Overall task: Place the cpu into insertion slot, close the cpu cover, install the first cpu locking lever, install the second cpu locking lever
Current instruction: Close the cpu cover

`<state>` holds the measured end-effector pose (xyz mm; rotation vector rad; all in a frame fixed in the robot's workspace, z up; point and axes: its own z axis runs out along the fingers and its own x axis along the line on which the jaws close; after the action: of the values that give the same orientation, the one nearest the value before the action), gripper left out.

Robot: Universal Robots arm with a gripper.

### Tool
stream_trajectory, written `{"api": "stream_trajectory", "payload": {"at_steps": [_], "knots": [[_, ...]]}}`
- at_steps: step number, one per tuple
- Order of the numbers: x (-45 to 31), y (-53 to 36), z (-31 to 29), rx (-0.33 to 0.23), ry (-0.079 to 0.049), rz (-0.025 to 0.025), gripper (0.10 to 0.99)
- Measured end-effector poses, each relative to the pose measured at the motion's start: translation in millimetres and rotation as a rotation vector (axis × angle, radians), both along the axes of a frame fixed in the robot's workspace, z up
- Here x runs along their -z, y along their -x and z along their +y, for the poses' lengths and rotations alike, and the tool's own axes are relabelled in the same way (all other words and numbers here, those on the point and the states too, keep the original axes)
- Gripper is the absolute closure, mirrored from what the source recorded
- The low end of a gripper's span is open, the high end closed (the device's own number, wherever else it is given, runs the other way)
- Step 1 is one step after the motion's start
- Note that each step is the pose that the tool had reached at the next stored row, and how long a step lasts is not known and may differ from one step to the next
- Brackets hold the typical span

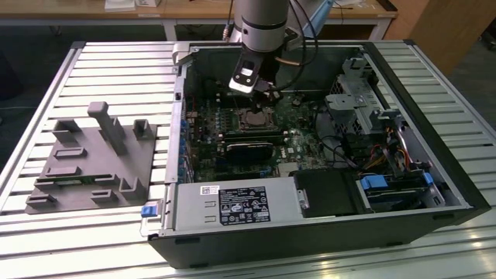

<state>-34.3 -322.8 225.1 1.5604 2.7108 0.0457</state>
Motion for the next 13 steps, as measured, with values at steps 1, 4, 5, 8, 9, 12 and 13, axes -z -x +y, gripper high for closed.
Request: {"api": "stream_trajectory", "payload": {"at_steps": [1, 4, 5, 8, 9, 12, 13], "knots": [[0.0, 0.0, 0.0, -0.018, 0.0, 0.0, 0.98], [0.1, 0.0, 0.0, -0.072, 0.0, 0.0, 0.98], [0.2, 0.0, 0.0, -0.09, 0.0, 0.0, 0.98], [0.3, 0.0, 0.0, -0.146, 0.0, 0.0, 0.98], [0.3, 0.0, 0.0, -0.164, 0.0, 0.0, 0.98], [0.4, 0.0, 0.0, -0.217, 0.0, 0.0, 0.98], [0.5, 0.0, 0.0, -0.237, 0.0, -0.0001, 0.98]]}}
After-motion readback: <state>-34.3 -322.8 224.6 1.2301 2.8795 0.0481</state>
